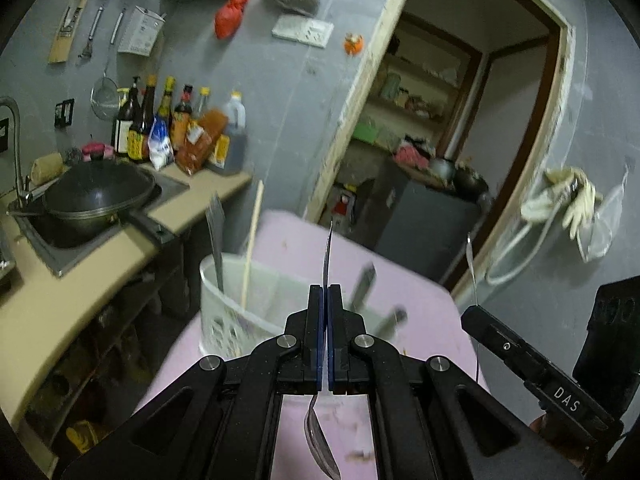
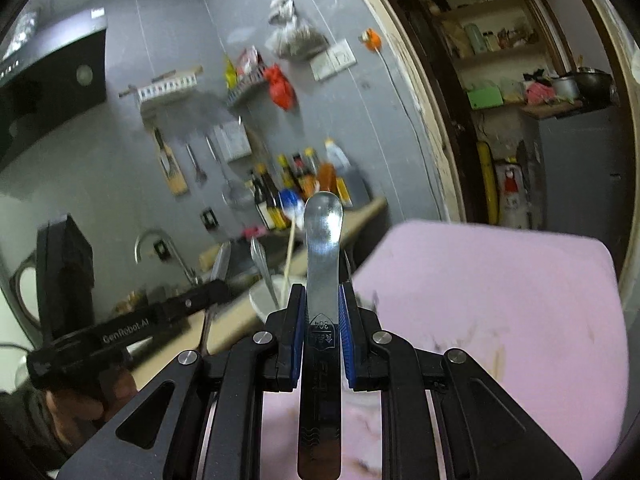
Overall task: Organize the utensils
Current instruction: 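Lift the spoon with the left tool while the right tool carries the flat utensil to the caddy, then lower the spoon into the caddy with the left tool while the right tool releases the flat utensil there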
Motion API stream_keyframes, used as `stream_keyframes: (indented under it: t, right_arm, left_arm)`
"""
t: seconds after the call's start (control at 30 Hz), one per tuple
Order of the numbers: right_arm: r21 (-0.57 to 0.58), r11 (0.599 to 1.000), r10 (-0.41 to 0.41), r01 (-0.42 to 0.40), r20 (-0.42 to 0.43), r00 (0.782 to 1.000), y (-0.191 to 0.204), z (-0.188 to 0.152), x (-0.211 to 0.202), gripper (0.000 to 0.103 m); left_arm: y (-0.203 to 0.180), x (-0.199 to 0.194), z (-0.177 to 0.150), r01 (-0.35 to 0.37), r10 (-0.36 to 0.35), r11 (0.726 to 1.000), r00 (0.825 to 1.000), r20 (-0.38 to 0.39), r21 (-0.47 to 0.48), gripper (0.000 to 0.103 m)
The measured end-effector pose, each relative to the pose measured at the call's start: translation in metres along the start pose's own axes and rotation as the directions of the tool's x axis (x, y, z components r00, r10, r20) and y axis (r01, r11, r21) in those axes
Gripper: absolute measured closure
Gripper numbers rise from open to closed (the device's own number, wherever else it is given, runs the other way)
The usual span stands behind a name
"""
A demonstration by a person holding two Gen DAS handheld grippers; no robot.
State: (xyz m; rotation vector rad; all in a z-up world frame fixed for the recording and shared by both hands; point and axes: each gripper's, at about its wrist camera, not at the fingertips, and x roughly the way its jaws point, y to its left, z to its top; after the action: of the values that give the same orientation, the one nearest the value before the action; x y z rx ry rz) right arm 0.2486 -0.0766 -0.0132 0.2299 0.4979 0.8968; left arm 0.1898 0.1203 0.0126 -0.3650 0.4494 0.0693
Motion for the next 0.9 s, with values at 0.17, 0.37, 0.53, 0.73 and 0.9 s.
stream_keyframes:
  t: [0.17,0.37,0.53,0.73,0.9]
  right_arm:
    - [0.015,1.000,0.008,-0.009,0.090,0.996,0.002,0.028,0.023,0.089]
    - [0.059,0.998,-0.030,0.019,0.179,0.983,-0.002,0.043,0.047,0.089]
    - [0.091,0.993,-0.090,0.072,0.211,0.973,-0.010,0.038,0.064,0.089]
    - [0.086,0.984,-0.171,0.153,0.268,0.948,-0.009,0.020,0.072,0.089]
    - [0.071,0.984,-0.175,0.161,0.280,0.944,-0.006,0.009,0.082,0.089]
  left_arm:
    - [0.027,0.011,0.036,0.035,-0.032,0.999,0.997,0.074,-0.039,0.103]
    - [0.063,0.034,0.072,0.093,-0.081,0.993,0.987,0.140,-0.079,0.103]
    - [0.078,0.055,0.080,0.105,-0.092,0.992,0.979,0.183,-0.067,0.103]
    - [0.084,0.076,0.066,0.100,-0.089,0.994,0.968,0.237,-0.034,0.103]
    - [0.073,0.083,0.048,0.062,-0.072,0.997,0.956,0.283,0.047,0.103]
